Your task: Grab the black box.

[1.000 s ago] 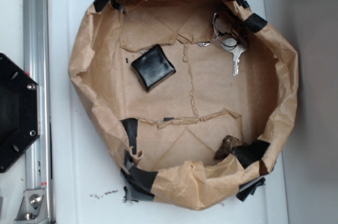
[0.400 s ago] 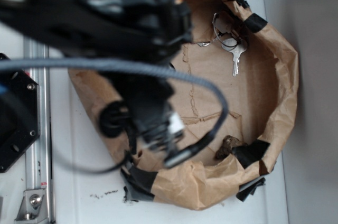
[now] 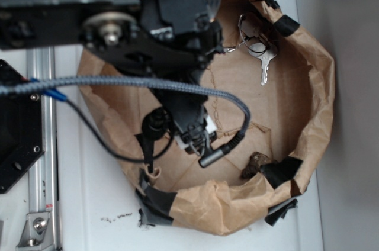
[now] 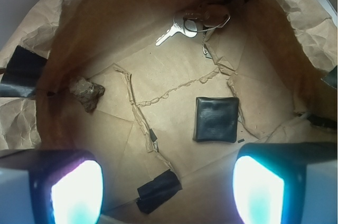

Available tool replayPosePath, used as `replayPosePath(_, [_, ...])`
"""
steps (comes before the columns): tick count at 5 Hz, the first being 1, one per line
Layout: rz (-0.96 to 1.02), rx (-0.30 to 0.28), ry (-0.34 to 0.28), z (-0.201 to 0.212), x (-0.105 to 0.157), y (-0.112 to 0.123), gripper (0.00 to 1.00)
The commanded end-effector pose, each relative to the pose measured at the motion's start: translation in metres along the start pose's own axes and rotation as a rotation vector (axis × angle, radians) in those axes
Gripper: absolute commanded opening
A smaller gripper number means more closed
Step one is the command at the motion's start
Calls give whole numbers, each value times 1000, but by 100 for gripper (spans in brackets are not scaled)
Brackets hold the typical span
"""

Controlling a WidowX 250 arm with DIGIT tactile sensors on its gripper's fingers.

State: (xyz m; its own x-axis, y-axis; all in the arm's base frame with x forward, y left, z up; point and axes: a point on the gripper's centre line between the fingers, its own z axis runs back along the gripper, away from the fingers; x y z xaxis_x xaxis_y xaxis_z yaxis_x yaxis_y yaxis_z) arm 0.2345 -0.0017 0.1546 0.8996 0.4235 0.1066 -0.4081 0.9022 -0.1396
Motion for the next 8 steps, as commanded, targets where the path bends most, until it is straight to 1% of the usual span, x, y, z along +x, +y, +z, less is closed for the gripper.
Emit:
replayPosePath(1, [29, -6, -33, 7, 8, 8, 100])
replayPosePath(2, [32, -53, -34, -39, 13, 18, 100])
replayPosePath(3, [47, -46, 7, -70, 11, 19, 100])
replayPosePath(4, [55, 15, 22, -91, 14, 33, 100])
replayPosePath(5, [90, 43, 17, -95, 19, 50, 100])
replayPosePath(6, [93, 95, 14, -101, 20, 58, 100])
replayPosePath(7, [69, 132, 11, -105, 12, 61, 100])
replayPosePath(8, [50, 184, -19, -102, 8, 69, 100])
